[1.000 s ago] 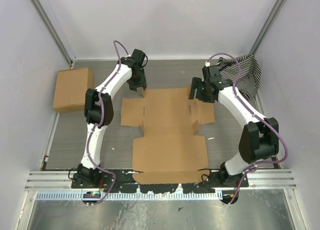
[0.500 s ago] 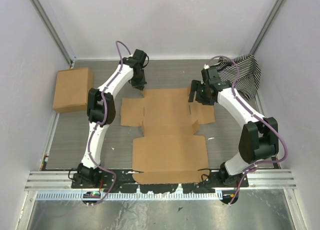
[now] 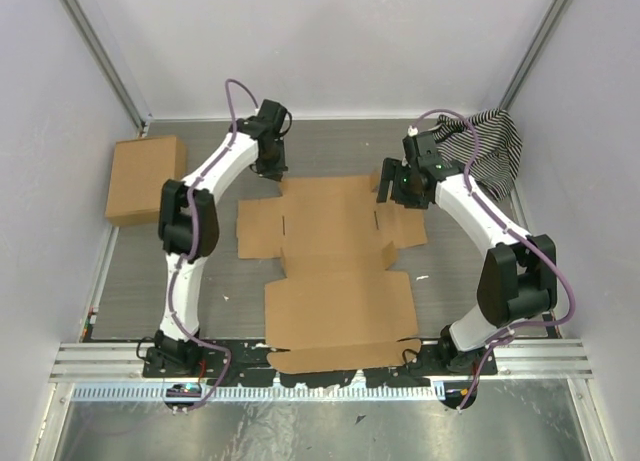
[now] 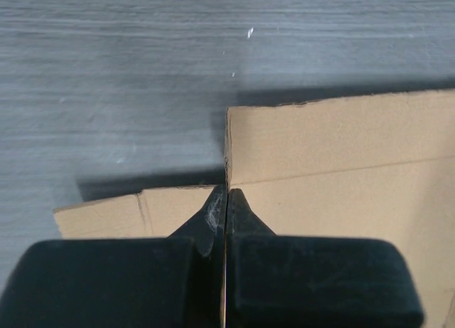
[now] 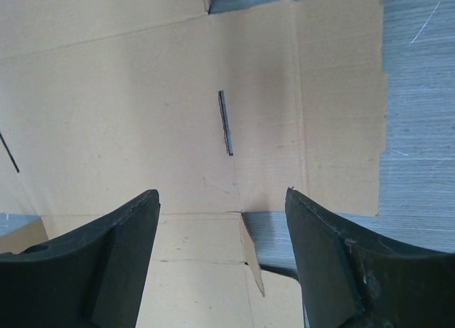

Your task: Fold the paper box

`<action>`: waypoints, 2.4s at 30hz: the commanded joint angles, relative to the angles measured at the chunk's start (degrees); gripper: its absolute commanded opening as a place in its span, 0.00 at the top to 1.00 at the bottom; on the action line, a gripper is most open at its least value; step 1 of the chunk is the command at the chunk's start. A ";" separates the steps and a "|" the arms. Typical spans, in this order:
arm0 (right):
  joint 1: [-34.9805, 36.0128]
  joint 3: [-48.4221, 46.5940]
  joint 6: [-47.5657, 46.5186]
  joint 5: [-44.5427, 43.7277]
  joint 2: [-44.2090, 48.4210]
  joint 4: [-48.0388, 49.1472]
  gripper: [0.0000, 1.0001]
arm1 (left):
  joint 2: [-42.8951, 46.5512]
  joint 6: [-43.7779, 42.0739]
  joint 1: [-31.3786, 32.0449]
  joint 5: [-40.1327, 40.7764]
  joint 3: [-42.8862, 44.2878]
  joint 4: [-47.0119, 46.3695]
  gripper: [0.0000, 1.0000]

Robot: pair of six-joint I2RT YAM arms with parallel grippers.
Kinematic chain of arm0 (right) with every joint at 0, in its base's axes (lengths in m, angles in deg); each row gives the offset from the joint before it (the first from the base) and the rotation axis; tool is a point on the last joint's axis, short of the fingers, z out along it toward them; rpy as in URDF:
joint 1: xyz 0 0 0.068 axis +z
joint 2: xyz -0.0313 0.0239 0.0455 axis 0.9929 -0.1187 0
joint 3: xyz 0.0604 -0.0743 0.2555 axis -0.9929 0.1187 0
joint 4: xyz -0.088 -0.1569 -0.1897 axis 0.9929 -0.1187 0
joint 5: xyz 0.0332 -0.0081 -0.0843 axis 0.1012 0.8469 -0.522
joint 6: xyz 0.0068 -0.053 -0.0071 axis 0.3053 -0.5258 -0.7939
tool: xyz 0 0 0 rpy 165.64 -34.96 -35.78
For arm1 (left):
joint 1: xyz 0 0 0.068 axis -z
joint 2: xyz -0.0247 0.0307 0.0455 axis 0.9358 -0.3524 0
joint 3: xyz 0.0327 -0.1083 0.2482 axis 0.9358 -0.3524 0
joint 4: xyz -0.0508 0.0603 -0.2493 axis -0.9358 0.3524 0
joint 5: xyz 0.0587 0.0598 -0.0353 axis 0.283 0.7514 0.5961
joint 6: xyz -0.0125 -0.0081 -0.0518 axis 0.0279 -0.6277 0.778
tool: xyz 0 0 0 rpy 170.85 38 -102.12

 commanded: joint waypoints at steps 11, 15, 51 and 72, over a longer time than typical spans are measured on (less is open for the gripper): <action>-0.28 -11.88 -3.11 0.23 2.77 -1.45 0.26 | 37.37 -8.98 3.07 5.79 -36.33 -32.88 1.00; -0.28 -12.03 -4.28 1.78 6.44 -1.58 0.29 | 43.40 -11.50 5.44 9.79 -46.03 -41.57 1.00; -0.16 -19.75 -6.99 12.35 2.04 -9.89 0.83 | 71.52 -21.10 16.72 19.39 -76.74 -69.31 1.00; 4.19 0.70 -7.29 0.21 15.22 20.99 0.99 | 73.30 -14.39 16.70 25.96 -64.82 -46.70 0.41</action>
